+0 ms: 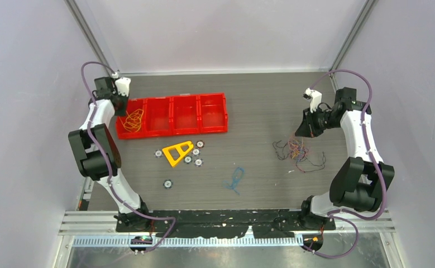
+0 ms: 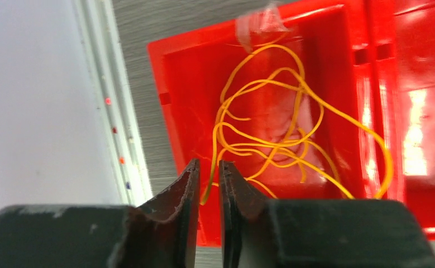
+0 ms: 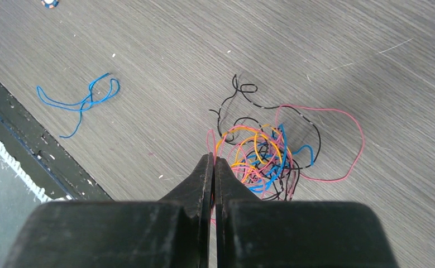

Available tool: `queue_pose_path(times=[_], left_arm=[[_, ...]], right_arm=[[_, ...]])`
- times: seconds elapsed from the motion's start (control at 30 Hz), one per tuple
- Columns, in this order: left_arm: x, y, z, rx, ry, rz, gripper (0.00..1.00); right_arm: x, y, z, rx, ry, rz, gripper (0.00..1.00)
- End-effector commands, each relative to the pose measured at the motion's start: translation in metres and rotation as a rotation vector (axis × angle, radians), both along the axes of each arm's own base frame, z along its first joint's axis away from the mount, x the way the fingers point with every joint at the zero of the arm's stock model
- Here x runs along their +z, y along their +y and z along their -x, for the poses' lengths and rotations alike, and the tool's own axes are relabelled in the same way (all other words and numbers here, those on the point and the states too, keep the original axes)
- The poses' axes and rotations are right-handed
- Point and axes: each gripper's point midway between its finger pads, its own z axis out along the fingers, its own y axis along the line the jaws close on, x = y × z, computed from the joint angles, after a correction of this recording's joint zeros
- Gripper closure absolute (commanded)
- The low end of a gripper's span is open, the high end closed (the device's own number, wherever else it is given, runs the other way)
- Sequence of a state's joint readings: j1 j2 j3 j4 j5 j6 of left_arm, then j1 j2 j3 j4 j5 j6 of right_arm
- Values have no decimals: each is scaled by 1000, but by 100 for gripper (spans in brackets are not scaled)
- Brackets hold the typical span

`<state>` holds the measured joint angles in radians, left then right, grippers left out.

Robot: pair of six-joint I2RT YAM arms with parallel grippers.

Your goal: Untangle the cables

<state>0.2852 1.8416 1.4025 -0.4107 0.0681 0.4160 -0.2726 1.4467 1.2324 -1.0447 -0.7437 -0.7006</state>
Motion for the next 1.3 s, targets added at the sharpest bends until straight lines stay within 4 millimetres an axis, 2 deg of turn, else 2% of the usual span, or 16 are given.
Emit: queue_pose_path(times=[0.0,0.1,0.23,0.4,0.43,0.5,0.53,0.6,0.73,0.8,0.87,0.9,0.93,1.03,1.13,1.27], left_arm=[[47,-23,0,-115,-68,49,68],[83,-37,16,-173,-118,82,31],[136,-59,37,-263,-226,141,1],[180,-123,76,-467,-298,290,0],[184,-140,88,-511,-307,318,0],[187,-172,107,-598,-307,361,0],[187,-189,117,-648,-303,378,0],[182,-224,138,-755,-279,426,0],[157,-293,177,-909,-190,554,0],[137,-324,195,-972,-135,588,1],[116,-355,212,-1043,-80,601,6],[104,-366,219,-1066,-48,612,11],[94,-377,225,-1080,-14,624,15],[63,-407,239,-1048,149,707,28],[43,-430,250,-997,293,793,34],[32,-455,260,-1033,346,814,38]], right_arm=[[23,19,5,42,-37,-59,95],[35,40,15,101,-51,-91,95],[63,81,30,196,-84,-176,95],[125,136,52,333,-154,-363,95],[139,143,60,338,-142,-423,95],[146,145,59,326,-145,-448,95],[144,144,58,319,-146,-438,95],[120,134,48,271,-138,-346,95],[41,102,32,201,-70,-98,95],[-3,86,30,189,6,11,90],[-39,73,35,196,87,85,64],[-48,68,35,189,112,115,46],[-57,66,37,193,150,127,41],[-63,62,40,194,181,147,33],[-57,64,45,189,173,136,25],[-55,76,67,234,213,77,20]])
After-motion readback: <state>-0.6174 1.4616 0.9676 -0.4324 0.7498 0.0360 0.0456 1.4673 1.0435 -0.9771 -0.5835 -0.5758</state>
